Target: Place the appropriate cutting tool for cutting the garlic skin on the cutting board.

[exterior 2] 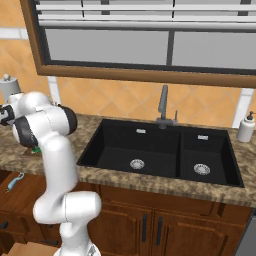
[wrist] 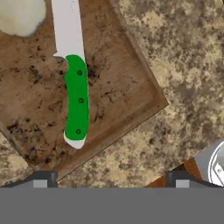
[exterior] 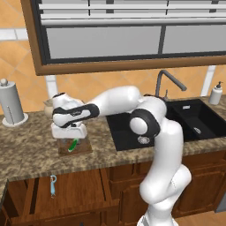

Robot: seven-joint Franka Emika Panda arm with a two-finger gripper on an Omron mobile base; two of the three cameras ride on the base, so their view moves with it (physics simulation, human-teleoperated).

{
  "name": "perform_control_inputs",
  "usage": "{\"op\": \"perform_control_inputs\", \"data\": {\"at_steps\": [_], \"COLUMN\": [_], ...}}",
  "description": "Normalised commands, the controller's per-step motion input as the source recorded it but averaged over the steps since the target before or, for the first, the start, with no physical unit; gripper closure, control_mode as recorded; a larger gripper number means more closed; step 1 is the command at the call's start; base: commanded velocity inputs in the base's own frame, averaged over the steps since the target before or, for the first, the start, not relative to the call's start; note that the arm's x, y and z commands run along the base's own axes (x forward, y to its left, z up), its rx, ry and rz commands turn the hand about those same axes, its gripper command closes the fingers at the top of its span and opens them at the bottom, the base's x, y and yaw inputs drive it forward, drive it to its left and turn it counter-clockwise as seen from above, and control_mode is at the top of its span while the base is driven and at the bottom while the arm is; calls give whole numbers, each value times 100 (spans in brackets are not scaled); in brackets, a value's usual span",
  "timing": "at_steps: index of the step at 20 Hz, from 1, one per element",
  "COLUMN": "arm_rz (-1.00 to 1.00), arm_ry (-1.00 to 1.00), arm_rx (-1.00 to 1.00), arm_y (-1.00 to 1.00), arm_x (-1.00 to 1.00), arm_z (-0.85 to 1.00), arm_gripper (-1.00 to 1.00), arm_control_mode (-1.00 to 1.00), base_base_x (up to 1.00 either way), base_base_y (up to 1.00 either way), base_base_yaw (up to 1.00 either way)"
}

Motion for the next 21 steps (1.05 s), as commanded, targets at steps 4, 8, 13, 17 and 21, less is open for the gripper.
{"op": "perform_control_inputs", "data": {"at_steps": [4, 8, 13, 17, 21], "arm_rz": [11, 4, 1, 4, 9], "arm_ry": [-12, -12, -6, -2, -13], "arm_rx": [0, 4, 12, 14, 4], "arm_y": [-74, -97, -100, -93, -89], "arm_x": [-100, -99, -89, -96, -100], "arm_z": [37, 13, 25, 39, 24], "arm_gripper": [-100, -100, -100, -100, -100], "arm_control_mode": [-100, -100, -100, -100, -100], "base_base_x": [0, 0, 0, 0, 0], "base_base_y": [0, 0, 0, 0, 0], "base_base_yaw": [0, 0, 0, 0, 0]}}
